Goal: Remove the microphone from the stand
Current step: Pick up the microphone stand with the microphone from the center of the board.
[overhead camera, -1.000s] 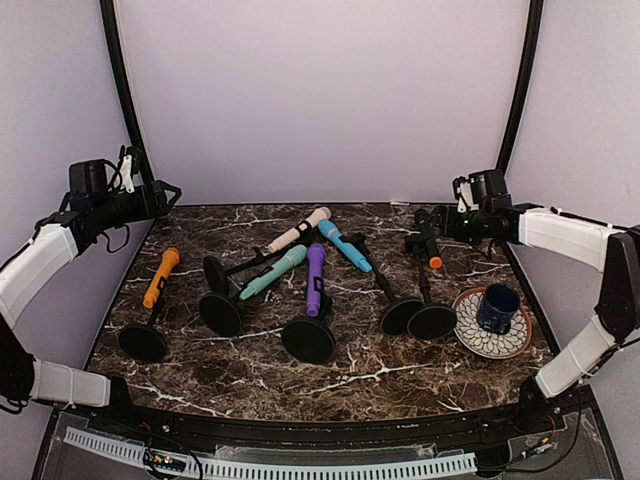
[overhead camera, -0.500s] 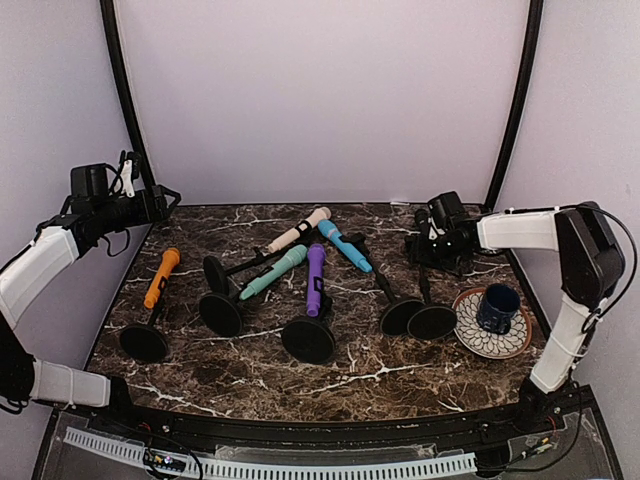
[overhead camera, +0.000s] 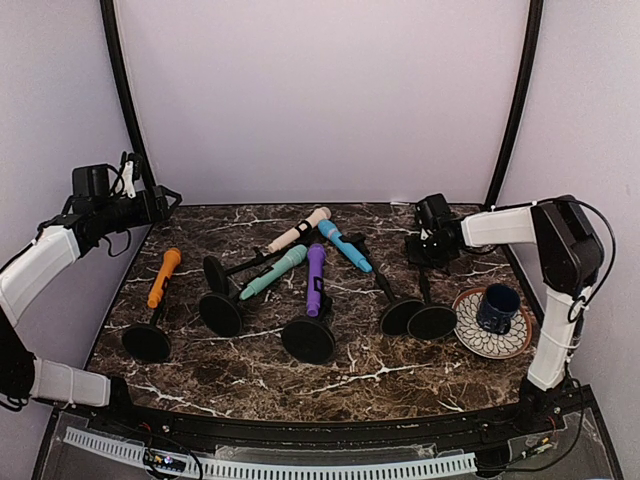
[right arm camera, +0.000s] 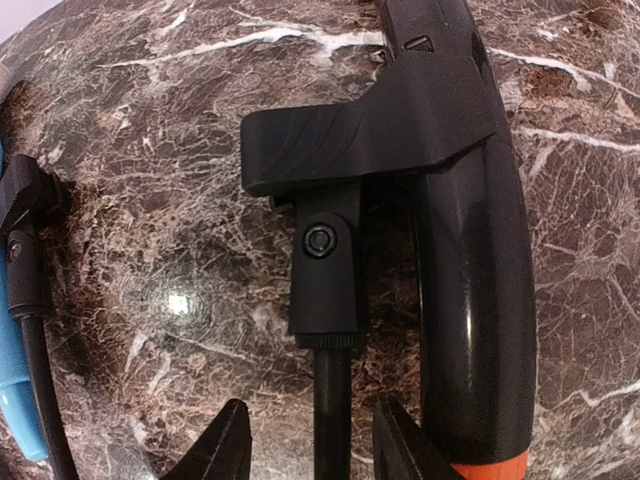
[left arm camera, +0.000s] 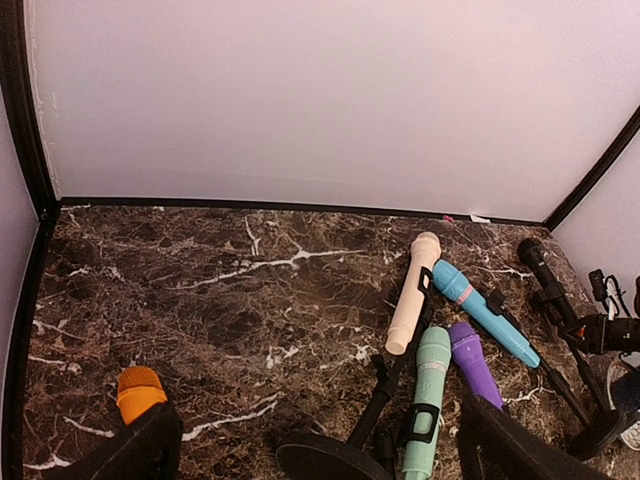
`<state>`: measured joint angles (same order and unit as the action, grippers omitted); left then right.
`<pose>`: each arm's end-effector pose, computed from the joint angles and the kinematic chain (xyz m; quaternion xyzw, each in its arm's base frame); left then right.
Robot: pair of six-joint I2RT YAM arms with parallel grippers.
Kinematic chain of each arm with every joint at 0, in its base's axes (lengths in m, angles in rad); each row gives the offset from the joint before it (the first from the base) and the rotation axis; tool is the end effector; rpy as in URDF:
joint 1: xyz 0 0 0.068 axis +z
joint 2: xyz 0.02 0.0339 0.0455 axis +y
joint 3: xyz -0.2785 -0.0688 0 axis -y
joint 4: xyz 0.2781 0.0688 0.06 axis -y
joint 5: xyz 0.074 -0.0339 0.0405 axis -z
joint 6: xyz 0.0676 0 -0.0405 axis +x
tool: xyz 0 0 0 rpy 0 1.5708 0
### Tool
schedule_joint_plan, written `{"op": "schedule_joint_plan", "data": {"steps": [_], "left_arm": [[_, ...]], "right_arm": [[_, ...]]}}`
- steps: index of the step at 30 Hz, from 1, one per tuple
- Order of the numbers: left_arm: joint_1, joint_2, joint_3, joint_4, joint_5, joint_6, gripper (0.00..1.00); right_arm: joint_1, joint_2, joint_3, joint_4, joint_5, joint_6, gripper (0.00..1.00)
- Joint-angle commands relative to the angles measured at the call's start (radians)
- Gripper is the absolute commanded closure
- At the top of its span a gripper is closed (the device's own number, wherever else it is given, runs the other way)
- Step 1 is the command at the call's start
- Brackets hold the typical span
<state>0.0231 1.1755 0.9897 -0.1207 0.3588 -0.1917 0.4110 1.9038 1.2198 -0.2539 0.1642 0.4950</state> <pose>0.3285 -0.0162 0.3367 0.0197 0.8005 -0.1924 0.5672 0.4148 0.1687 0.1340 0.0653 0.9452 0.0657 0.3130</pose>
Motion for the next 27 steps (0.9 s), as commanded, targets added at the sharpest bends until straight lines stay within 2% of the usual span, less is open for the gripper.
{"op": "schedule_joint_plan", "data": {"steps": [1,9,19,27], "left_arm": [[-0.003,0.002,-0.014,0.007,0.011,-0.008,0.02],[-0.003,0.009,-0.013,0.005,0.006,-0.005,0.02],[-0.003,0.018,-0.02,0.01,0.013,-0.012,0.02],[-0.009,-0.004,-0.049,0.079,0.107,-0.023,0.02]], "right_arm": [[0.009,0.038,0.049,0.018,0.054,-0.022,0.59],[0.011,0.089,0.088,0.017,0.078,-0.04,0.7],[0.011,0.04,0.053,0.087,0.127,-0.064,0.99],[0.012,-0.14,-0.039,0.168,0.156,-0.087,1.0]]}}
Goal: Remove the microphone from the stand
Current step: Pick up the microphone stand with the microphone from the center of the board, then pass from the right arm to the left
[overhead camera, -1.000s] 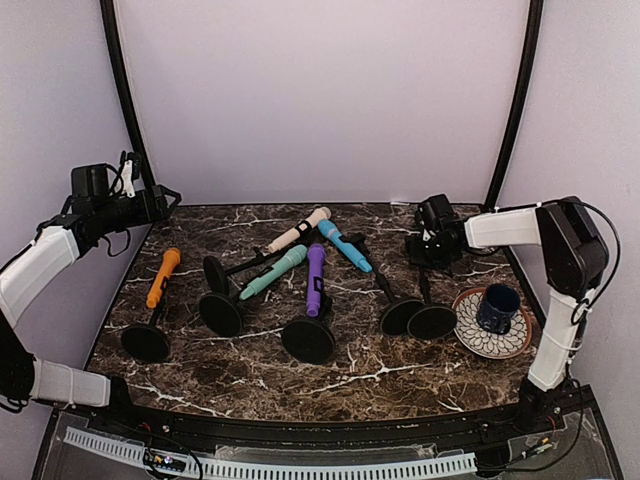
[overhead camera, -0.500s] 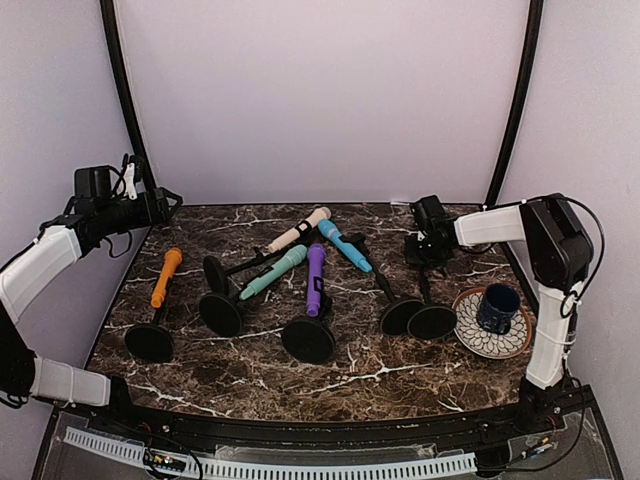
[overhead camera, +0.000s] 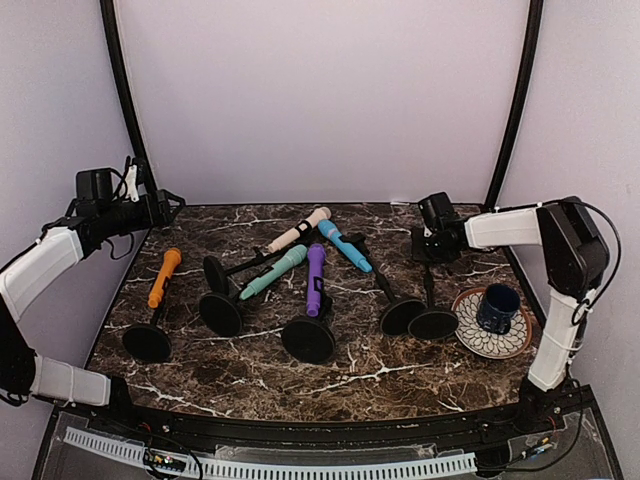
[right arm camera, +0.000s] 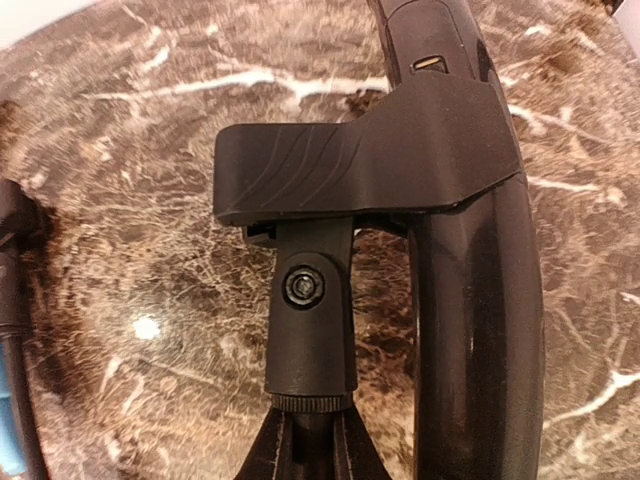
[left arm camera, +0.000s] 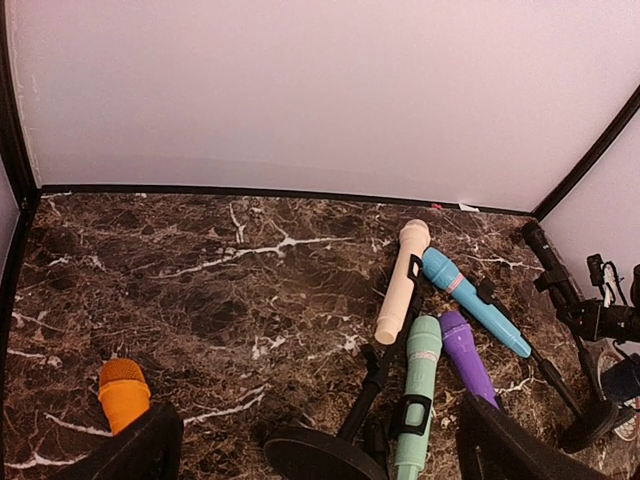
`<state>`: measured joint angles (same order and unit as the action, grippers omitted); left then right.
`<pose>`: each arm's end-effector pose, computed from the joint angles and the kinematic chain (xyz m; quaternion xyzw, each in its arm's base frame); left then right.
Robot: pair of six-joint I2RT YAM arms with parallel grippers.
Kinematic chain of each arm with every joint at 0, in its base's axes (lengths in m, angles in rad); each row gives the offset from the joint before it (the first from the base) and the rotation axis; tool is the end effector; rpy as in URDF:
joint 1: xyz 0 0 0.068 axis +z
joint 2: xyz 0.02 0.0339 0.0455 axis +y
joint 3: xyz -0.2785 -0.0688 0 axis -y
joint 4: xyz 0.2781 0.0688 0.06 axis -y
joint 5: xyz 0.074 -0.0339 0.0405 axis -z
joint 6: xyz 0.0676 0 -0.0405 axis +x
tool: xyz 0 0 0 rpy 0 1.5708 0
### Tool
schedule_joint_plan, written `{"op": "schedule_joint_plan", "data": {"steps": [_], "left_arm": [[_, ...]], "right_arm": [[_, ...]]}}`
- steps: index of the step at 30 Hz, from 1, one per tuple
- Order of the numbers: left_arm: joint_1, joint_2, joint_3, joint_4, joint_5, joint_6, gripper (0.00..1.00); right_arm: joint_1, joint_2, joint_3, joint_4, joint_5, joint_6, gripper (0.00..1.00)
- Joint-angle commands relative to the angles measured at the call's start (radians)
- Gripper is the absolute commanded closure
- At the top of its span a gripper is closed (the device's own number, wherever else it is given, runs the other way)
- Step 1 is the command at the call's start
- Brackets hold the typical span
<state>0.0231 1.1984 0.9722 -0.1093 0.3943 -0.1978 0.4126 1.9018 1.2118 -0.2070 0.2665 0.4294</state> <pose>0.3325 -0.0183 0.3241 0.0246 0.8071 -0.2086 0.5518 0.4194 0.1642 0.1373 0.0518 0.9350 0.0195 0.3503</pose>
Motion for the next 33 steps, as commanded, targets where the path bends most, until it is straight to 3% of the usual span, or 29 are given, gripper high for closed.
{"op": "schedule_joint_plan", "data": {"steps": [1,8,13,20,27,33], "left_arm": [[-0.012,-0.032,-0.036,0.085,0.077,-0.02,0.02],[-0.199,-0.061,-0.024,0.118,0.033,-0.047,0.03],[-0.405,-0.053,-0.027,0.238,-0.021,-0.136,0.04],[-0.646,0.049,-0.025,0.467,-0.064,-0.264,0.04],[-0.808,0.248,0.059,0.693,-0.024,-0.368,0.05],[-0.882,0.392,0.163,0.735,0.02,-0.424,0.06]], "right_arm": [[0.012,-0.169,-0.05,0.132,0.055,-0.025,1.0],[0.052,-0.392,-0.144,0.201,0.07,-0.071,1.0],[0.117,-0.537,-0.166,0.202,0.064,-0.115,1.0],[0.204,-0.688,-0.226,0.409,-0.019,-0.109,1.0],[0.313,-0.63,-0.236,0.755,-0.106,-0.111,1.0],[0.401,-0.515,-0.153,0.904,-0.088,-0.203,1.0]]}}
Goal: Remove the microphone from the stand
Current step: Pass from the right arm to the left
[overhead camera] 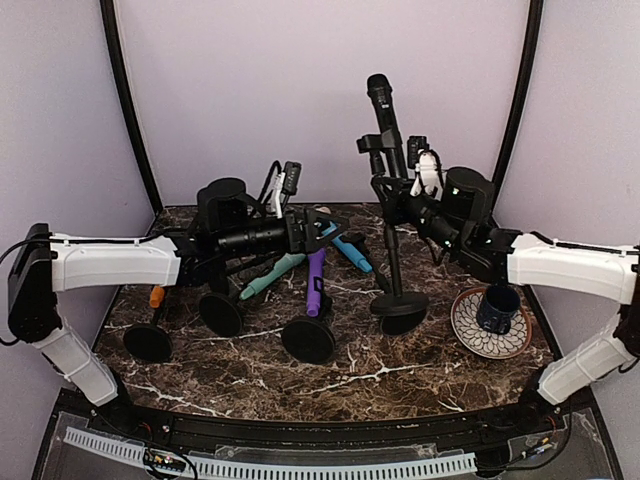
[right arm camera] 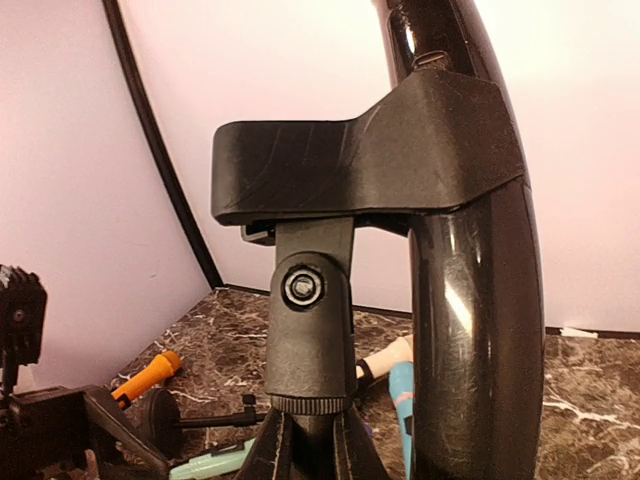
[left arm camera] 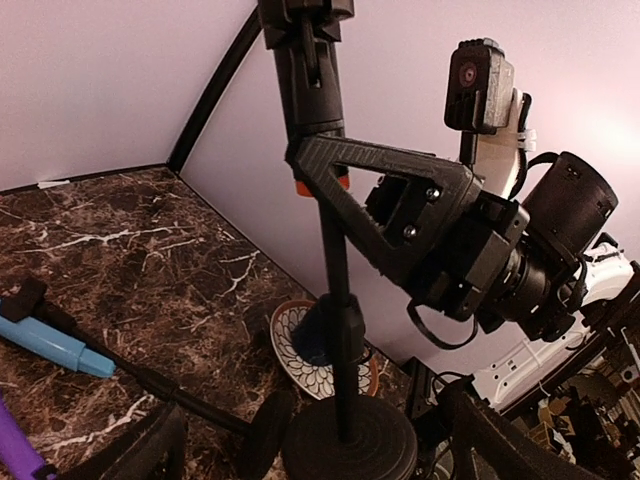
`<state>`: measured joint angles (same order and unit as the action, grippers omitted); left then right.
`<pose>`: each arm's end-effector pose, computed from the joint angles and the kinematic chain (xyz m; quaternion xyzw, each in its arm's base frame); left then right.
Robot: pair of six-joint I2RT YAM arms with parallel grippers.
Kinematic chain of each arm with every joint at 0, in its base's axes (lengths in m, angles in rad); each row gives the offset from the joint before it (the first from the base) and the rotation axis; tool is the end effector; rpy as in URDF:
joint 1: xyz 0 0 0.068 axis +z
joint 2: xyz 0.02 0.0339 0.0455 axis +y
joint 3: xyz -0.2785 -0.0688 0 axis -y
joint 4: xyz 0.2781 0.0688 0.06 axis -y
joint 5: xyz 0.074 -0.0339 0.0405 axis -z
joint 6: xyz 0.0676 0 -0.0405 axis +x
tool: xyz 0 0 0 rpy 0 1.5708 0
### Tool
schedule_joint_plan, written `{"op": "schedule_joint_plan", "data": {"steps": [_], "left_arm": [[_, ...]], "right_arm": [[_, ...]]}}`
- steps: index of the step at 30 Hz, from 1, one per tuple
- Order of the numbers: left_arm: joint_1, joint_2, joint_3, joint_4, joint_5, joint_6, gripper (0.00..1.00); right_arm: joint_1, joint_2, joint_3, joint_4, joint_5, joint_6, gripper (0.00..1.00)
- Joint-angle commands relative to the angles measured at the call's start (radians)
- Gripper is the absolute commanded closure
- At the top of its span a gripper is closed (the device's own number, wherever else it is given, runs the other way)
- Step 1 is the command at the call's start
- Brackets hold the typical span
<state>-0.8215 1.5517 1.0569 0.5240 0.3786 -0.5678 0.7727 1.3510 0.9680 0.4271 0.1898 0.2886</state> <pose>0.2710 -0.3280 0.3167 0.2205 0.6617 -0.5517 0.4574 0.2809 0.2561 0.3432 -0.0985 0.6846 0.3075 0.6535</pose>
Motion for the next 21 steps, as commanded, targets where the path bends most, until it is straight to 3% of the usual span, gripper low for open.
{"op": "schedule_joint_plan", "data": {"steps": [1,11,16,21], "left_arm": [[-0.043,0.051,0.089,0.093,0.033,-0.056,0.06],[-0.056,0.159,0.146,0.048,-0.007,-0.075,0.07],[-0.063,0.184,0.167,0.018,-0.013,-0.048,0.29],[-0.067,0.165,0.133,0.004,-0.102,-0.027,0.33]], "right_arm": [[0.046,0.052,0.104,0.282,-0.014,-0.065,1.0],[0.077,0.116,0.141,0.371,-0.016,-0.064,1.0],[0.081,0.126,0.15,0.379,-0.015,-0.063,1.0],[0.082,0.125,0.161,0.363,0.012,-0.057,1.0]]}}
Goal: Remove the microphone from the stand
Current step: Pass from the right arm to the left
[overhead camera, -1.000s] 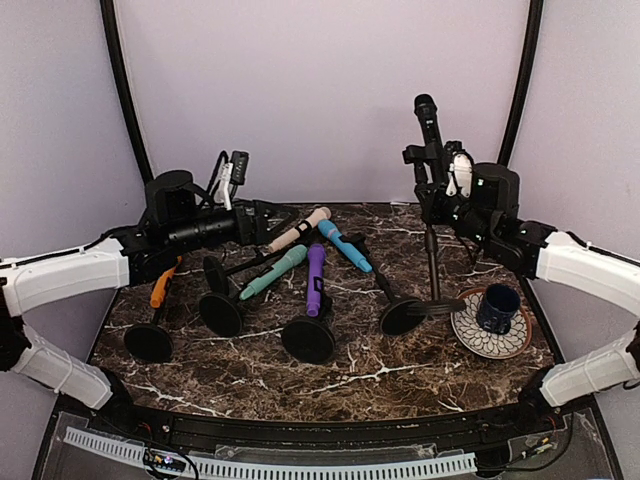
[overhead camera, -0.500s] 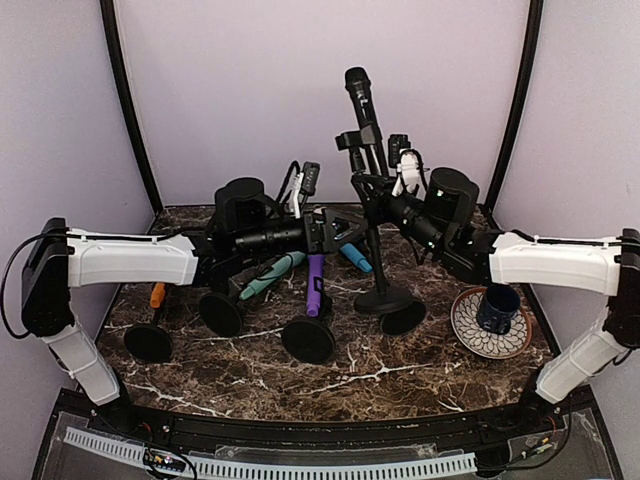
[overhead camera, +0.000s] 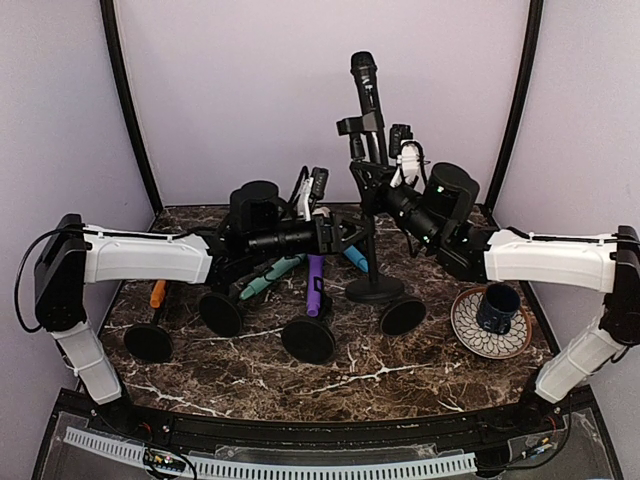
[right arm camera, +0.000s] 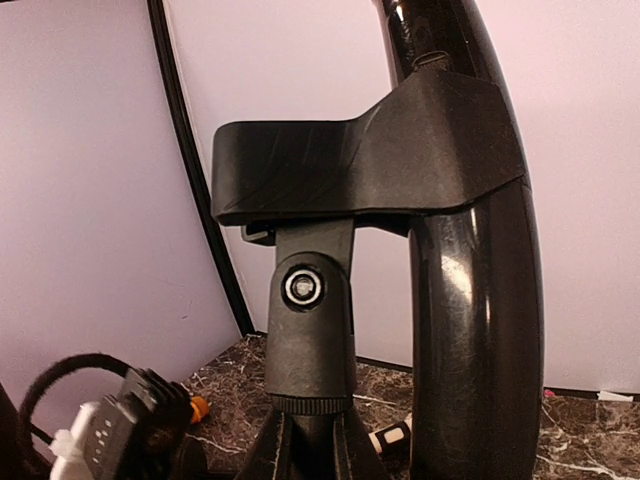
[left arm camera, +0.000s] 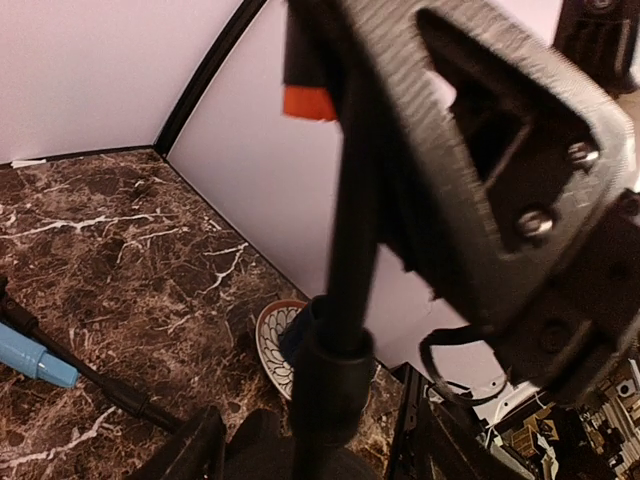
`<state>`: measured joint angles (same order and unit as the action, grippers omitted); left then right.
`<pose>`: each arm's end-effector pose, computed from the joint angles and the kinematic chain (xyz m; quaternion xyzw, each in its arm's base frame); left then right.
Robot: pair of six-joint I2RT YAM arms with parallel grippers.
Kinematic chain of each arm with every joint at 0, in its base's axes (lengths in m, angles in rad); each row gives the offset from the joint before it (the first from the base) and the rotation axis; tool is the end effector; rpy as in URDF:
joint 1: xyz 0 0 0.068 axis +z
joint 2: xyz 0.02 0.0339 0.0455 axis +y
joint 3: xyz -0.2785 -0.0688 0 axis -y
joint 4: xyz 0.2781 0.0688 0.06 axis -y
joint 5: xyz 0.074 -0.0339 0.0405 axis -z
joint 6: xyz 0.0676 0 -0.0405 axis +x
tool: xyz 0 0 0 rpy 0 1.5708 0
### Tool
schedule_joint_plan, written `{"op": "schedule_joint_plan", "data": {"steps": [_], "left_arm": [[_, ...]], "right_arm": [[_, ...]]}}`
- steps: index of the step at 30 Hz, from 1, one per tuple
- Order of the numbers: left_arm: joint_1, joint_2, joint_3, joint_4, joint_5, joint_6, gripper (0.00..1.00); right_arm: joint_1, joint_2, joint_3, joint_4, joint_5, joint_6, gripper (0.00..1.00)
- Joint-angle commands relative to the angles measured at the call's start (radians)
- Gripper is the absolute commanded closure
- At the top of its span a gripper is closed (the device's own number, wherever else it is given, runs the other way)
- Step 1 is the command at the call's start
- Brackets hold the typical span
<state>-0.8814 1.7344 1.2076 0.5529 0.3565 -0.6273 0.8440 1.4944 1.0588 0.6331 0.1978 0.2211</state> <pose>0.2828 -0.3802 0.3039 0.2130 0.6651 -0.5729 0.4290 0.2849 0.3004 0.3558 -0.1206 0.6239 0.3368 0.6948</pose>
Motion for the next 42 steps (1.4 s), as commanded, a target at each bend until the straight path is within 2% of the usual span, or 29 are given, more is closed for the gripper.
{"op": "schedule_joint_plan", "data": {"steps": [1,6,11,16,22,33,42], "left_arm": [[-0.007,-0.025,-0.028,-0.018,-0.092,0.036,0.33],[-0.007,-0.061,-0.074,0.012,-0.122,0.058,0.27],[-0.008,-0.023,-0.016,0.006,-0.08,0.062,0.24],[-0.008,0.004,0.029,0.009,-0.056,0.077,0.16],[-0.008,0.029,0.072,-0.014,-0.032,0.097,0.16],[-0.008,0.063,0.122,-0.022,0.079,0.166,0.28],[-0.008,0.072,0.141,-0.019,0.083,0.209,0.51]], "right_arm": [[0.01,-0.02,0.075,0.148,0.014,0.011,1.0],[0.01,-0.023,0.078,0.132,0.034,0.015,1.0],[0.01,-0.018,0.071,0.145,0.019,0.023,1.0],[0.013,-0.023,0.064,0.148,0.009,0.015,1.0],[0.012,-0.037,0.053,0.146,0.014,-0.004,1.0],[0.012,-0.084,0.017,0.144,-0.034,-0.03,1.0],[0.013,-0.106,-0.018,0.146,-0.072,-0.013,1.0]]}}
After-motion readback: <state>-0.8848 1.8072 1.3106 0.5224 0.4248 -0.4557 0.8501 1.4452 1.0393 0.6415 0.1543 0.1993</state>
